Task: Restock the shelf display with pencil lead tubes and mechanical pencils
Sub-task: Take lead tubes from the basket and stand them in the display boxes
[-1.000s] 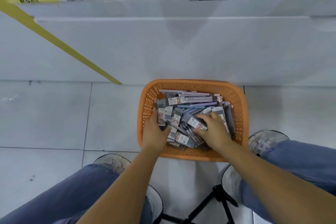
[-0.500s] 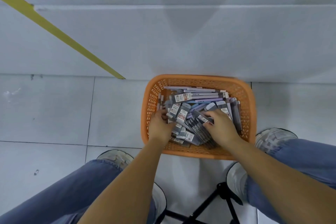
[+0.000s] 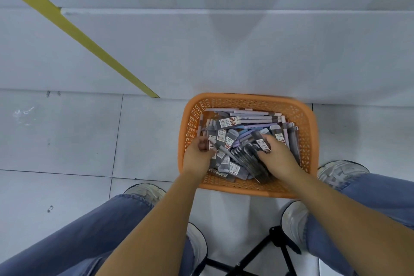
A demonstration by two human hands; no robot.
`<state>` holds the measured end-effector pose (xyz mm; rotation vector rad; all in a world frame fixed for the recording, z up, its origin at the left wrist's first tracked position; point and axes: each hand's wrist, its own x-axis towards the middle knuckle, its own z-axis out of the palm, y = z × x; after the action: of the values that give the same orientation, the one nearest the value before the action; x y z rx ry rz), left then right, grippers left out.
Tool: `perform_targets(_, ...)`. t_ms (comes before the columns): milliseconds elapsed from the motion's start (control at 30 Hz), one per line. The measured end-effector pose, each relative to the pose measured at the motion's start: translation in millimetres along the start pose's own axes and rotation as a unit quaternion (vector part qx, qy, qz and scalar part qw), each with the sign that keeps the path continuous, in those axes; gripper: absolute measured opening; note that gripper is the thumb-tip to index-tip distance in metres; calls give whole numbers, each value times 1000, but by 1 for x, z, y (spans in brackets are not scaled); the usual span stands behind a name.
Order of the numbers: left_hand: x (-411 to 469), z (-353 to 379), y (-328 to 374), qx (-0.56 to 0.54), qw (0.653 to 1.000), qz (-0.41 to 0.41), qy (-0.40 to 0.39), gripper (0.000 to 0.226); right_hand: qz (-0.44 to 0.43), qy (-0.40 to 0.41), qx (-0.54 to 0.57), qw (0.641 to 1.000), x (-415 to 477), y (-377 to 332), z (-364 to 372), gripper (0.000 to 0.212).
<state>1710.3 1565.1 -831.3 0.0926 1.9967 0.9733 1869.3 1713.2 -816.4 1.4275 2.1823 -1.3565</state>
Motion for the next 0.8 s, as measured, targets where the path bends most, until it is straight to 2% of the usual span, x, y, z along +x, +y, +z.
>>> perform_targets(133, -2, -2, 3, -55, 998, 2, 1, 26, 22, -2, 74, 997, 0, 5, -4, 37)
perform_targets(233, -5, -3, 8, -56, 998, 5, 40, 25, 24, 15, 90, 996, 0, 1, -7, 32)
perform_targets(367, -14, -13, 21, 5, 991, 85, 105, 22, 17, 23, 145, 989, -1, -17, -20, 31)
perform_targets(533, -34, -18, 49, 53, 981, 156, 104, 30, -16, 31, 232, 972, -10, -52, -46, 29)
perform_targets(600, -46, -17, 63, 44, 981, 168, 82, 24, -41, 29, 276, 960, -19, -64, -56, 30)
perform_targets(667, -59, -14, 78, 7, 986, 166, 10, 20, -64, 25, 305, 950, -29, -78, -65, 29)
perform_targets(800, -97, -13, 116, -109, 971, 161, -141, 32, -103, 12, 401, 910, -53, -113, -86, 28)
